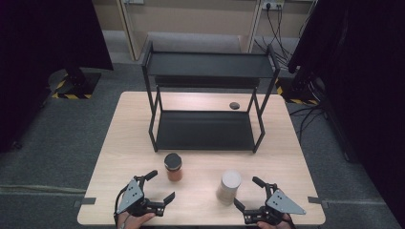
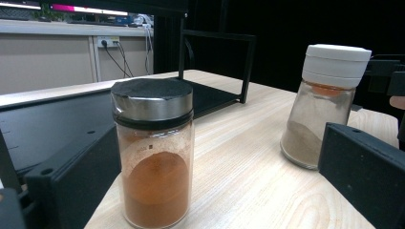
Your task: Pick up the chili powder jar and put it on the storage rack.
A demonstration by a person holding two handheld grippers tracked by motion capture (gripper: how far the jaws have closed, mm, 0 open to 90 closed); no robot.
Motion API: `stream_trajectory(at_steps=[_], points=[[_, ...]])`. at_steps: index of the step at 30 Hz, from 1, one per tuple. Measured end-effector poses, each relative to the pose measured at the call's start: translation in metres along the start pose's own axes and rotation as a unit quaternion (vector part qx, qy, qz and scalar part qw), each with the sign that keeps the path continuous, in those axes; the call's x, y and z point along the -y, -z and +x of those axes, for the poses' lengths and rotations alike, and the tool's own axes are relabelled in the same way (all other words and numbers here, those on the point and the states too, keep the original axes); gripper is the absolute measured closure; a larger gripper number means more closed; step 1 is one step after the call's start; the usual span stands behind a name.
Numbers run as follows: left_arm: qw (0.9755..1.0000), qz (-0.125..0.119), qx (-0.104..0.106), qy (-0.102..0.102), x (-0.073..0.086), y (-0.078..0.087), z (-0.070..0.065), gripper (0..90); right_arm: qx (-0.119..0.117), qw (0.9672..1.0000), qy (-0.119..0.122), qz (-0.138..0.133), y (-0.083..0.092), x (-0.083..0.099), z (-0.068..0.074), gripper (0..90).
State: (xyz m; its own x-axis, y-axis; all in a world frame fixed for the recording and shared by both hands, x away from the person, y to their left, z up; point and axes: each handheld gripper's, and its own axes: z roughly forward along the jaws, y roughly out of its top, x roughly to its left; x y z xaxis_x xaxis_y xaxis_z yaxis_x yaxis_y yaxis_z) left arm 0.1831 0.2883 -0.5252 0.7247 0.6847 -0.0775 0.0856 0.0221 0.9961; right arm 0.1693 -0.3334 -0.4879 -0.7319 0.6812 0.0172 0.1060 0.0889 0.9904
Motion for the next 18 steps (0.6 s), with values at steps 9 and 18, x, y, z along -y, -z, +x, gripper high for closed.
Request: stream_trajectory(at_steps=[9,18], points=[[1.0000,0.001,-0.003,-0.002,-0.0002,-0.0001,-0.0009,0.3,-0.001,1.0000,0.002,0.000,-0.0002,0.0003,0.0006,0.3],[1.0000,0.004,-0.008,-0.003,-0.0005,-0.0003,-0.0020,0.3,-0.001,1.0000,0.001,0.000,-0.0007,0.0004,0.0008,0.3]])
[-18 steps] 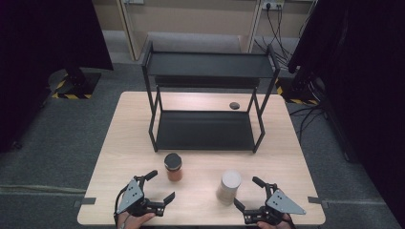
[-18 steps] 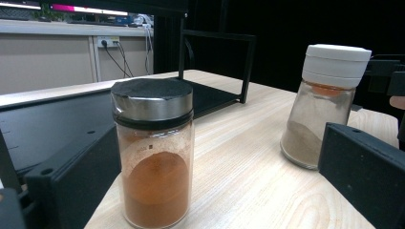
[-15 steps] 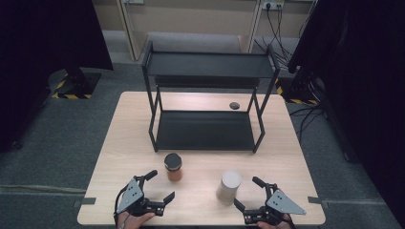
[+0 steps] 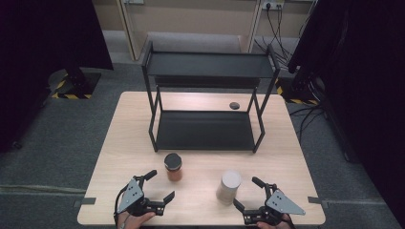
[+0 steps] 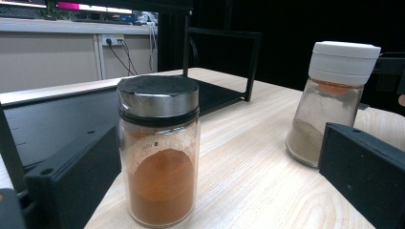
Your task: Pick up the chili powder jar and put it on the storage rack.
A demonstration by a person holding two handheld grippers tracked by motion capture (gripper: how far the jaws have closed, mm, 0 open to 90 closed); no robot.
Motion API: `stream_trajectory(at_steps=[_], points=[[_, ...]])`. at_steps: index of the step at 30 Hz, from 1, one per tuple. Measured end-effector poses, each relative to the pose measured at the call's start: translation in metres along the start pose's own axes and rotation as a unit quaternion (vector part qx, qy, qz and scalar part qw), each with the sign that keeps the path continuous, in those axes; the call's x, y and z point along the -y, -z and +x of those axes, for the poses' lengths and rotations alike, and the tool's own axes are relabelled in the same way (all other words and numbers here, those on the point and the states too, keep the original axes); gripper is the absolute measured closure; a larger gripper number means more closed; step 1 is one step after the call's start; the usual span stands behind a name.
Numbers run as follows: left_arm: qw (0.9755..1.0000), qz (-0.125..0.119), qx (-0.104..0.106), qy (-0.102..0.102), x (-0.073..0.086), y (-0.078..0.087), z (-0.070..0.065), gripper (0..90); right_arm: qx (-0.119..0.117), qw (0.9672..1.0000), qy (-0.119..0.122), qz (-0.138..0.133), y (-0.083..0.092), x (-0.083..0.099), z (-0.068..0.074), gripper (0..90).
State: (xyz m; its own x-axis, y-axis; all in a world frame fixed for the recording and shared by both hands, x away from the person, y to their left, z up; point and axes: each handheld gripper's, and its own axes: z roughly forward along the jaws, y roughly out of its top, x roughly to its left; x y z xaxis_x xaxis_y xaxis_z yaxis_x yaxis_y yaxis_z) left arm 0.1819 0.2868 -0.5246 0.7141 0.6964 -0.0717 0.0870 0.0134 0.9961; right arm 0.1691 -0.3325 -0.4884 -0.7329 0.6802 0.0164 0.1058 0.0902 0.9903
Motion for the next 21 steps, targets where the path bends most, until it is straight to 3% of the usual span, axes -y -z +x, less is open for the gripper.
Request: stream_trajectory(at_steps=[7,15,21], points=[[1.0000,-0.005,-0.002,0.000,0.000,-0.004,-0.002,0.3,0.002,1.0000,0.000,0.000,0.000,0.000,-0.001,0.3],[0.9999,-0.003,-0.008,0.014,-0.001,-0.008,-0.002,0.3,0.008,1.0000,-0.003,-0.004,0.001,0.000,-0.001,0.3],[0.9997,0.007,-0.022,-0.002,-0.011,-0.015,-0.003,0.6,0.010,0.9999,-0.005,-0.007,0.001,0.000,-0.002,0.3]])
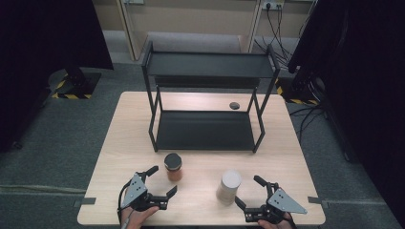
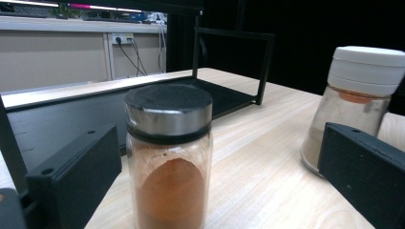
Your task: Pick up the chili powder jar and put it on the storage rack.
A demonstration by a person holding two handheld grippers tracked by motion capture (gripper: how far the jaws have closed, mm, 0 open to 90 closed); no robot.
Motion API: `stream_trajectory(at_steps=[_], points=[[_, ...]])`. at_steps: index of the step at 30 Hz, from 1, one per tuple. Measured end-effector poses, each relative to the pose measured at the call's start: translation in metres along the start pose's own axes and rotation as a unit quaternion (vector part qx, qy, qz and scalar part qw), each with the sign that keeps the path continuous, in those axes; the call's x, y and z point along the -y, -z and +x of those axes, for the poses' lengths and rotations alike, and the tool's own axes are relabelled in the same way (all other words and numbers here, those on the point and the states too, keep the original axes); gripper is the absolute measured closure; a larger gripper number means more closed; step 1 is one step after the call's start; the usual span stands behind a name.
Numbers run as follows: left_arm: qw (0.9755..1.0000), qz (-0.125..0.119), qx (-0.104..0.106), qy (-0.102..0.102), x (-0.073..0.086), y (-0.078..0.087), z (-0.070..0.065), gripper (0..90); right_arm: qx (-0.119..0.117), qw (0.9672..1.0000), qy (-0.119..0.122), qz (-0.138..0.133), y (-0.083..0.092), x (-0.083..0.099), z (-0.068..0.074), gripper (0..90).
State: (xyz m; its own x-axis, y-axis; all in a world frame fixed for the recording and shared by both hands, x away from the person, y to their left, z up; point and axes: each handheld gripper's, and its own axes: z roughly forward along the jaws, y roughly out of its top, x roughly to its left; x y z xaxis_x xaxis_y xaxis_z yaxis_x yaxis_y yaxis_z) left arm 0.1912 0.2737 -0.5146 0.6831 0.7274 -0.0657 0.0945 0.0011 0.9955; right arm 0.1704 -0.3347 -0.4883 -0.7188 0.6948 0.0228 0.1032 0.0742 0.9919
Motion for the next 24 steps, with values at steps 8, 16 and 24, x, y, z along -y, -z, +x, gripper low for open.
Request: stream_trajectory(at_steps=[8,16,24], points=[[0.9998,0.017,-0.009,0.002,-0.008,-0.015,0.007,0.7,0.002,1.0000,-0.002,-0.004,0.001,0.000,-0.001,0.3],[0.9991,0.038,-0.018,-0.002,-0.010,-0.026,0.016,1.1,0.000,1.0000,-0.002,-0.002,0.000,0.000,0.000,0.3],[0.9986,0.049,-0.016,-0.005,-0.012,-0.032,0.018,2.2,-0.002,1.0000,-0.003,-0.001,-0.001,0.000,-0.001,0.3]])
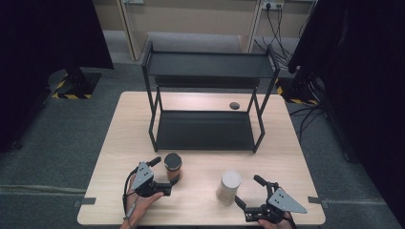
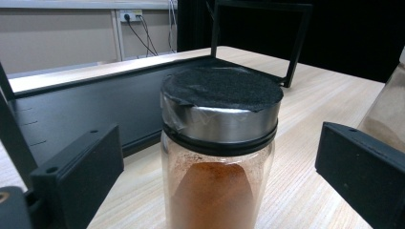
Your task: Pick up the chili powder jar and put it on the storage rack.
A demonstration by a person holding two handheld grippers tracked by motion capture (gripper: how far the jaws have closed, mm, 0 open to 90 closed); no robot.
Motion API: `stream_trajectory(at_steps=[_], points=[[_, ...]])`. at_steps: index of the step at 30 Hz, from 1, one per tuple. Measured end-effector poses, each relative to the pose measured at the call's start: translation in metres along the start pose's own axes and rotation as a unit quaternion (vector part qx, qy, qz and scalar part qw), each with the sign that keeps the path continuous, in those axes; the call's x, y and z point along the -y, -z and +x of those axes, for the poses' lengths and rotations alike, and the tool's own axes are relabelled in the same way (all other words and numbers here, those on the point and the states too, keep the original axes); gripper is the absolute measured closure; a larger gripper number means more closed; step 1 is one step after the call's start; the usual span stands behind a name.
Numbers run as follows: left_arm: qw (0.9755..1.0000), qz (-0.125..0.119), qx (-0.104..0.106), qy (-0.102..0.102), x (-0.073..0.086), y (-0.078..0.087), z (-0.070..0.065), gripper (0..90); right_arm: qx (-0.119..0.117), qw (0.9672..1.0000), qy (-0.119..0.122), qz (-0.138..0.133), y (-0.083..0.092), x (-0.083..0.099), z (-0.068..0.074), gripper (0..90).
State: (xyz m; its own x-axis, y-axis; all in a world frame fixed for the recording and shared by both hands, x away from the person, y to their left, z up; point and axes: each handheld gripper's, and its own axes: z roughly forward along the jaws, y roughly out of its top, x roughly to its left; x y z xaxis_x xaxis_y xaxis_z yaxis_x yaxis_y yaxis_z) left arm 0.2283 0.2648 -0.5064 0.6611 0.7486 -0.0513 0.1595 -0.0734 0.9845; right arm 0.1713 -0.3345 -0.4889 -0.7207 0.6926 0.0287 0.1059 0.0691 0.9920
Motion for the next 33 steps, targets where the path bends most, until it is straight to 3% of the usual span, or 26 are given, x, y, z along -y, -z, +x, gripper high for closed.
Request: stream_trajectory(at_steps=[12,19,23,27,29,33], points=[[0.9999,0.010,0.003,0.003,-0.003,-0.012,0.004,8.3,-0.001,1.0000,-0.003,-0.002,0.000,0.001,0.000,0.3],[0.9996,0.027,0.007,-0.007,-0.007,-0.019,0.004,17.9,-0.002,1.0000,-0.003,-0.002,0.000,0.001,0.000,0.3],[0.9994,0.034,-0.002,-0.009,-0.008,-0.021,0.002,22.0,-0.002,1.0000,-0.004,-0.003,0.000,0.001,0.000,0.3],[0.9993,0.035,0.003,-0.012,-0.009,-0.022,0.004,31.1,-0.003,1.0000,-0.007,-0.004,0.001,0.001,-0.001,0.3],[0.9991,0.038,0.001,-0.020,-0.011,-0.023,0.001,31.3,-0.003,1.0000,-0.007,-0.003,0.001,0.001,-0.001,0.3],[0.9993,0.034,0.001,-0.013,-0.010,-0.022,0.002,31.7,-0.003,1.0000,-0.005,-0.004,0.001,0.001,-0.001,0.3]])
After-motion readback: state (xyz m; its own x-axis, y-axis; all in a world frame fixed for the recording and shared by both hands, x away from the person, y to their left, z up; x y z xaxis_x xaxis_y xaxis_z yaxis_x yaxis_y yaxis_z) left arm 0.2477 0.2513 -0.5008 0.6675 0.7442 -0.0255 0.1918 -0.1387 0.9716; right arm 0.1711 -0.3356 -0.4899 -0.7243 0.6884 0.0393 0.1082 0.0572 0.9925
